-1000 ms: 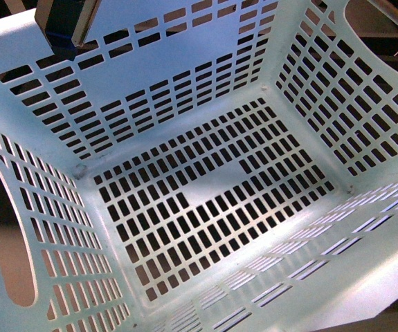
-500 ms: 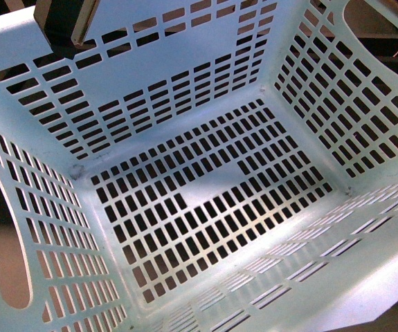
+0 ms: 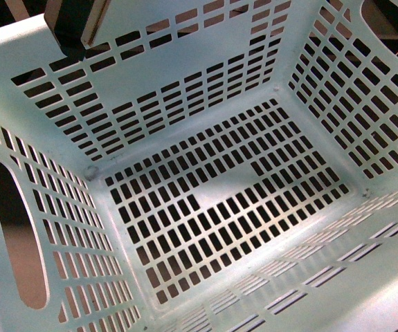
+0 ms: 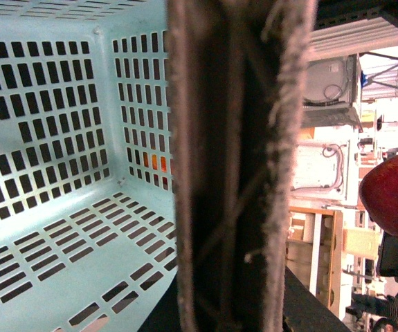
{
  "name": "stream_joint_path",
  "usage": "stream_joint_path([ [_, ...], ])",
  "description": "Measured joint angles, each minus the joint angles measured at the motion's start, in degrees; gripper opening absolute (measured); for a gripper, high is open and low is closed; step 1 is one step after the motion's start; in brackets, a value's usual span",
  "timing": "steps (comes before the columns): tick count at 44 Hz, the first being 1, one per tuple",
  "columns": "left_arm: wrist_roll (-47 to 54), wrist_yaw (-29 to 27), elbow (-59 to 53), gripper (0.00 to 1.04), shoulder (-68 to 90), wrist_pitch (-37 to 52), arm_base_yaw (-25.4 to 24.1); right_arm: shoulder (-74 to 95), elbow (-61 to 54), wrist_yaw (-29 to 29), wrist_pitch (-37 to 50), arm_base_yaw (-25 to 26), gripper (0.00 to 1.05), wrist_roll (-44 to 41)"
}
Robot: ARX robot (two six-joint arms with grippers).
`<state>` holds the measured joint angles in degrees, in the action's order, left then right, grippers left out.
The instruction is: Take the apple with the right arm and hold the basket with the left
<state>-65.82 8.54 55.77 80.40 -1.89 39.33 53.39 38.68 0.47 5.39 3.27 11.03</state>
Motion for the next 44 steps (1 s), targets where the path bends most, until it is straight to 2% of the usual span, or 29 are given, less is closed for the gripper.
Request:
stream_joint_path([
  [4, 0.07, -0.9, 0.0, 0.07, -0.04, 0.0, -0.17, 2.32, 0.76, 1.75, 0.11, -5.29, 0.79, 1.01],
  [25, 0.07, -0.44, 0.0, 0.07, -0.04, 0.0, -0.11, 7.82, -1.42, 5.05, 0.44, -21.99, 0.79, 5.35],
  [37, 0.17, -0.57, 0.0, 0.07, -0.04, 0.0, -0.09, 8.17, -5.35, 5.97, -0.24, -28.61, 0.79, 8.72],
  [44, 0.15, -0.48, 0.0, 0.07, -0.04, 0.0, -0.09, 8.2, -5.95, 6.58, -0.26, -29.0, 0.97, 9.55],
])
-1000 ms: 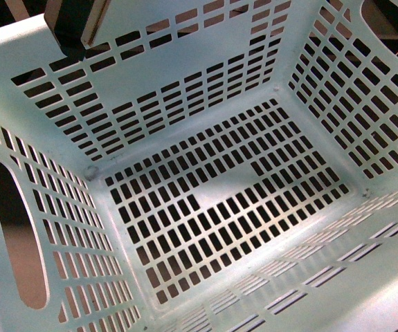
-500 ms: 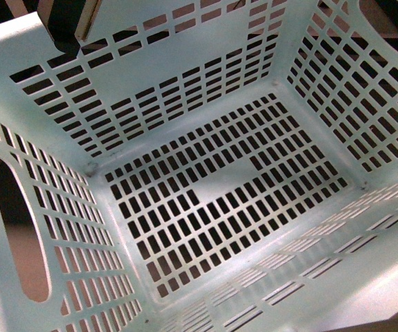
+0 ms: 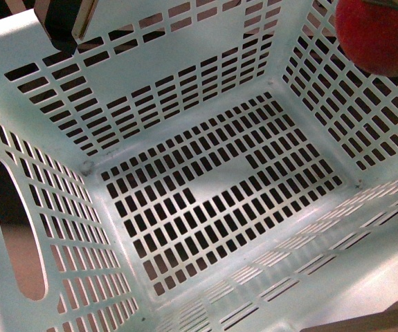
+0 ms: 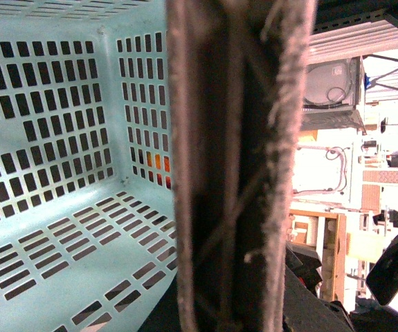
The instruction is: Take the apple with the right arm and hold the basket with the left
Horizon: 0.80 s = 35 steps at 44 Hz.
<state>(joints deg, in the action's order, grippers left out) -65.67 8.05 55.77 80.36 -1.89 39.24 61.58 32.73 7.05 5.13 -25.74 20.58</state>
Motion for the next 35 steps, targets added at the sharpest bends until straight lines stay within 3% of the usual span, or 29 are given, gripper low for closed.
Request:
stream_joint_path([
  [8, 0.0, 0.09, 0.0, 0.07, 0.0, 0.0, 0.0, -1.46, -0.17, 3.78, 0.07, 1.6, 0.96, -0.02],
  [16, 0.61, -0.59, -0.2, 0.07, 0.15, -0.11, -0.04, -9.6, -2.32, 16.02, -0.68, 7.45, 0.96, -1.38],
  [20, 0.63, -0.28, -0.2, 0.07, 0.15, -0.11, -0.04, -12.31, -2.93, 18.05, -1.07, 8.79, 0.96, -1.97],
  [26, 0.04, 0.66, -0.2, 0.07, 0.15, -0.11, 0.09, -12.48, -3.69, 16.63, 0.24, 9.09, 0.94, -3.34],
  [31, -0.11, 0.26, -0.2, 0.07, 0.15, -0.11, 0.09, -14.73, -10.86, 6.88, 16.26, 11.56, 0.78, -12.26],
  [35, 0.09, -0.2, -0.2, 0.07, 0.15, -0.11, 0.0, -17.03, -14.51, 4.83, 20.81, 13.2, 0.65, -16.11],
])
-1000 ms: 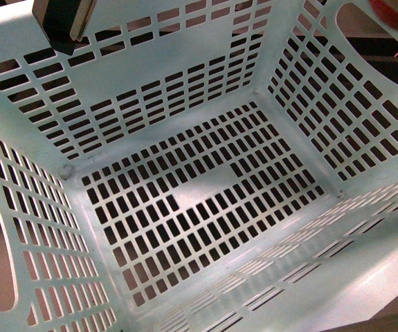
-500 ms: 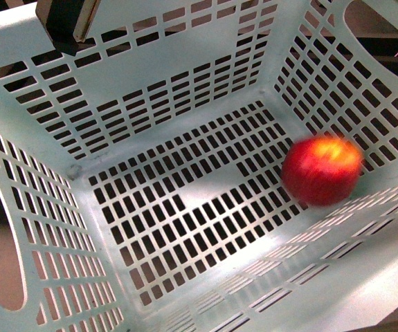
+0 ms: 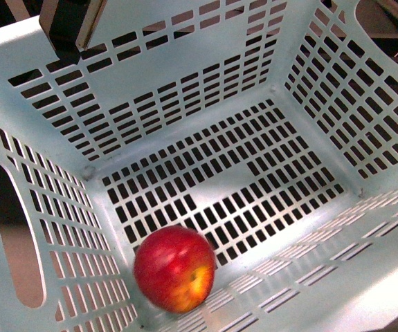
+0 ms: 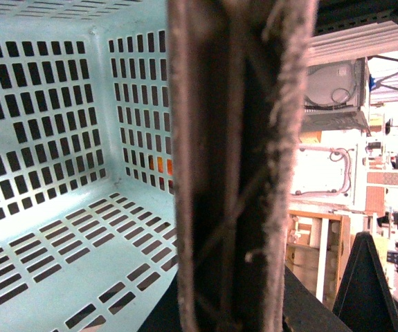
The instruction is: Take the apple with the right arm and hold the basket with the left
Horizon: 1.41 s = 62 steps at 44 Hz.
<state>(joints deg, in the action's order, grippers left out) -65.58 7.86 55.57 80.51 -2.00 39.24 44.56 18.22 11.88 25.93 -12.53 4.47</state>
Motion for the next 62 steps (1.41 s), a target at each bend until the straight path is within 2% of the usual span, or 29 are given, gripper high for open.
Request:
stream_joint_path([
  [18, -0.2, 0.31, 0.0, 0.07, 0.0, 0.0, 0.0, -9.81, -9.81, -5.73, 0.04, 6.05, 0.03, -3.93],
  [21, -0.2, 0.31, 0.0, 0.07, 0.0, 0.0, 0.0, -11.32, -10.82, -6.49, -0.55, 6.91, 0.02, -4.15],
  [24, -0.2, 0.31, 0.0, 0.07, 0.0, 0.0, 0.0, -13.05, -11.8, -10.91, -1.38, 9.99, 0.02, -4.2],
  [29, -0.22, 0.31, 0.0, 0.07, 0.0, 0.0, 0.0, -15.52, -13.09, -11.37, -2.54, 12.22, 0.02, -4.17],
  [62, -0.17, 0.15, 0.0, 0.07, 0.0, 0.0, 0.0, -30.69, -17.11, -11.74, -12.02, 12.35, 0.02, -4.17],
])
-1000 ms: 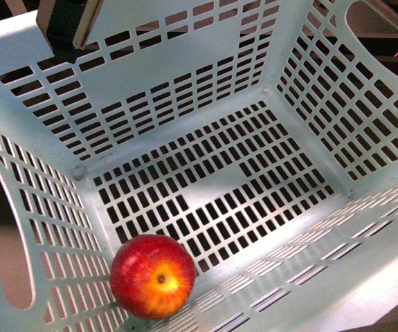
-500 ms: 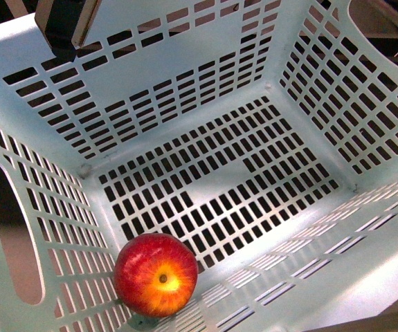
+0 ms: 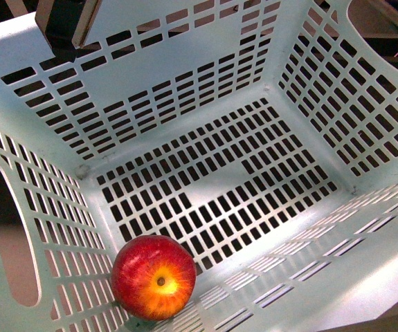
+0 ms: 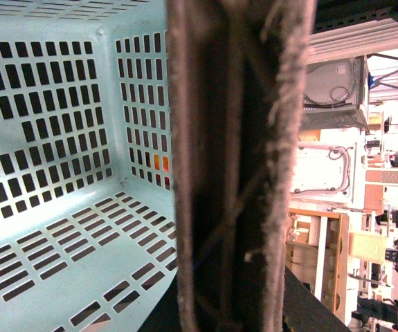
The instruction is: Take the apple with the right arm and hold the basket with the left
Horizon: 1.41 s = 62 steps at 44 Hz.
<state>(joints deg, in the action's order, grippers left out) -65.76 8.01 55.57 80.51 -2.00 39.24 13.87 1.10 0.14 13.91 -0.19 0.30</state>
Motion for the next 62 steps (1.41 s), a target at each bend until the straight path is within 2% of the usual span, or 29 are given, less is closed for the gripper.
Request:
stream_joint_path([
  [12, 0.0, -0.02, 0.0, 0.07, 0.0, 0.0, 0.0, -4.09, 0.0, 0.0, -4.11, 0.0, 0.02, 0.0],
  [16, 0.02, -0.02, 0.0, 0.07, 0.0, 0.0, -0.02, -12.31, 0.0, -0.04, -13.31, 0.0, 0.02, 0.0],
  [32, 0.0, 0.09, 0.0, 0.07, 0.0, 0.0, -0.02, -13.51, 0.0, -0.02, -13.84, 0.0, 0.03, -0.11],
  [41, 0.04, 0.02, 0.0, 0.07, 0.0, 0.0, 0.0, -13.51, 0.0, -0.02, -13.84, 0.0, 0.5, -0.09],
  [42, 0.07, 0.0, 0.0, 0.07, 0.0, 0.0, 0.0, -13.51, 0.0, 0.0, -13.84, 0.0, 0.73, -0.11],
  [45, 0.04, 0.02, 0.0, 0.07, 0.0, 0.0, 0.0, -13.51, 0.0, -0.02, -13.84, 0.0, 0.88, -0.11],
  [47, 0.04, 0.02, 0.0, 0.07, 0.0, 0.0, 0.0, -13.51, 0.0, -0.02, -13.84, 0.0, 0.95, -0.11],
  [49, 0.04, -0.31, 0.0, 0.07, 0.0, -0.02, 0.02, -13.51, 0.0, 0.0, -13.84, 0.0, 0.97, -0.09],
  [50, -1.05, -2.75, 0.24, 0.07, 0.0, -0.94, 0.5, -13.51, 0.0, -0.02, -13.84, 0.0, 0.96, -0.11],
  [51, -4.02, -8.24, 0.57, 0.07, 0.0, -2.29, 0.81, -13.51, 0.0, -0.04, -13.84, 0.0, 0.96, -0.11],
  [56, -12.2, -18.97, 0.72, 0.07, 0.0, -2.51, 0.2, -13.57, 0.0, -0.02, -13.88, 0.0, 0.96, -0.11],
  [62, -15.69, -18.58, 0.7, 0.07, 0.04, -2.03, -3.91, -13.57, 0.0, -0.04, -13.92, 0.0, 0.96, -0.11],
])
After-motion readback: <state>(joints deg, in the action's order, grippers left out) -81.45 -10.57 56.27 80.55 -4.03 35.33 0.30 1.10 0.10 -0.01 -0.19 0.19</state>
